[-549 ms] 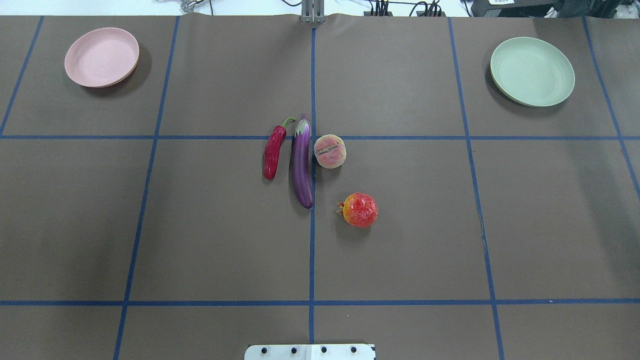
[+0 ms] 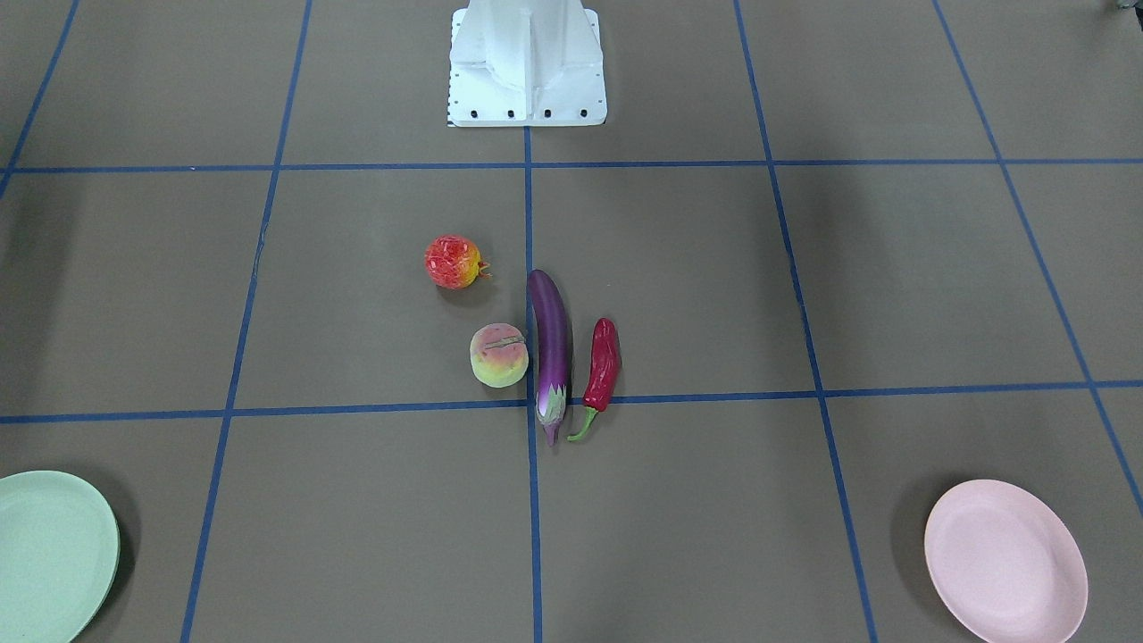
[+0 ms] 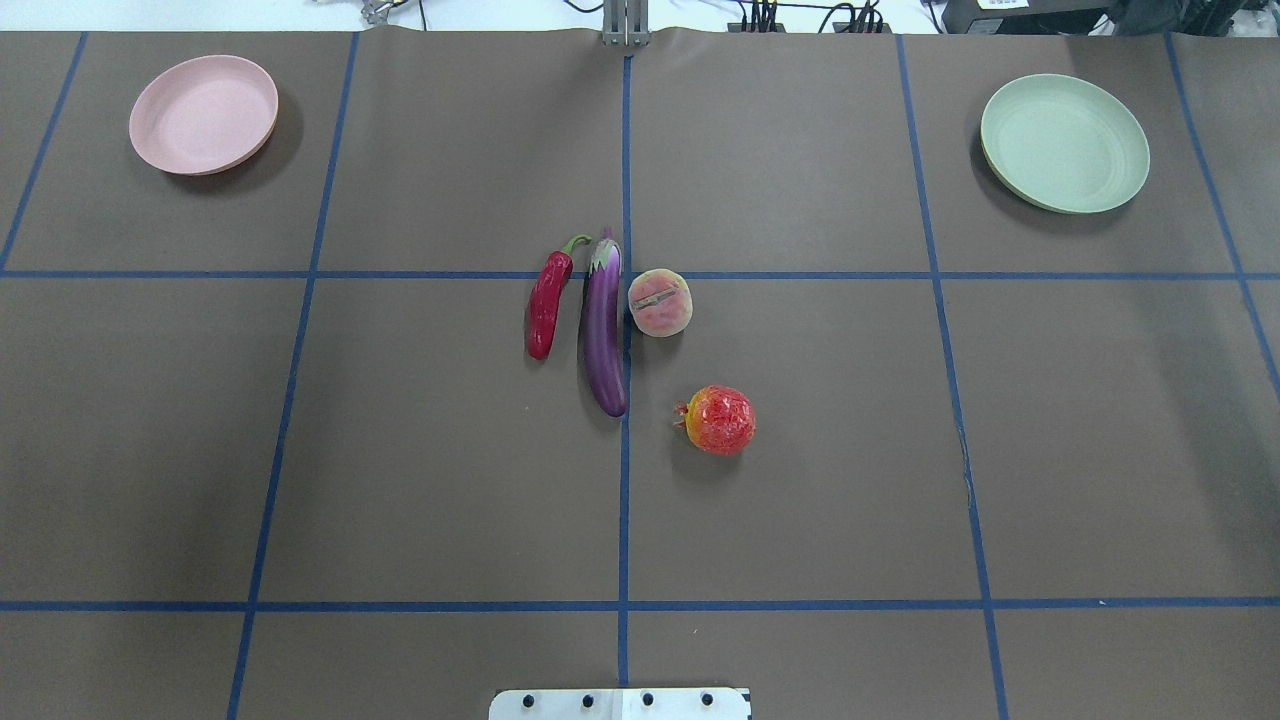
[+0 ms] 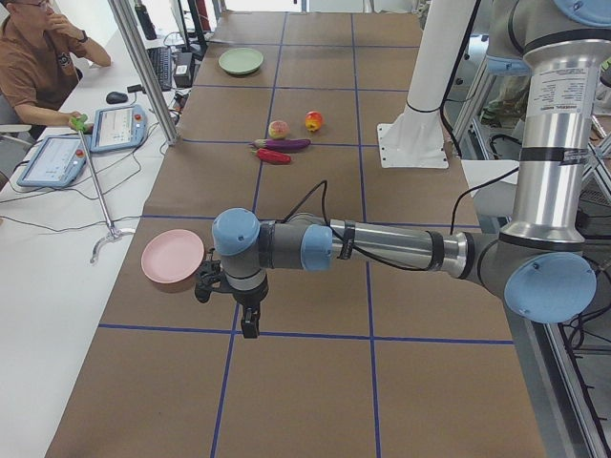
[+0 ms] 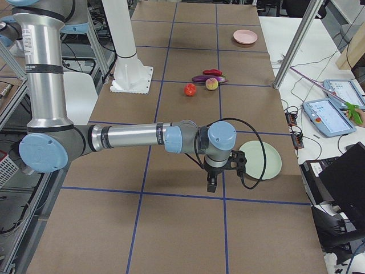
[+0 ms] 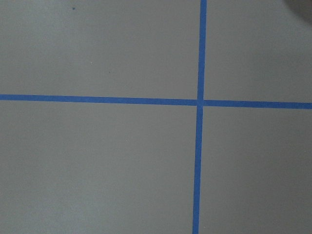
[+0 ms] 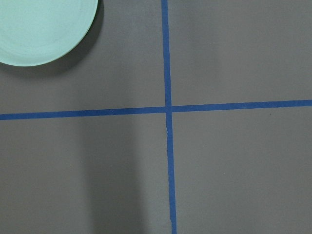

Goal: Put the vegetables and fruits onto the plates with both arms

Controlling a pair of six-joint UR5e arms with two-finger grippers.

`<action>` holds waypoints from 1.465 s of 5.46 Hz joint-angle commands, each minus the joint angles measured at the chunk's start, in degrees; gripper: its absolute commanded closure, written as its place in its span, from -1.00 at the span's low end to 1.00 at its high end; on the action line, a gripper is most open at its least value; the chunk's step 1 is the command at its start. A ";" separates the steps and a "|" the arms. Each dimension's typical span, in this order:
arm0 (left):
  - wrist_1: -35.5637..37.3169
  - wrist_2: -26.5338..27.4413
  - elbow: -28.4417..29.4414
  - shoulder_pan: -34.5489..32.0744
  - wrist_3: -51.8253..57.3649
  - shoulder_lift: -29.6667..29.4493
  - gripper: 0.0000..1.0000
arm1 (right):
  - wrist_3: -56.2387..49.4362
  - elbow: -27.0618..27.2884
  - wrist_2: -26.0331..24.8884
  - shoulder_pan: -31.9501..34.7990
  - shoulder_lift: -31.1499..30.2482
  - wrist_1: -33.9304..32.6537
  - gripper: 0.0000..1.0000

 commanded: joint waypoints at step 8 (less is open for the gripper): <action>-6.12 -3.31 -11.11 23.97 -27.54 -13.11 -1.00 | 0.09 3.89 1.06 -0.44 0.56 0.00 -1.00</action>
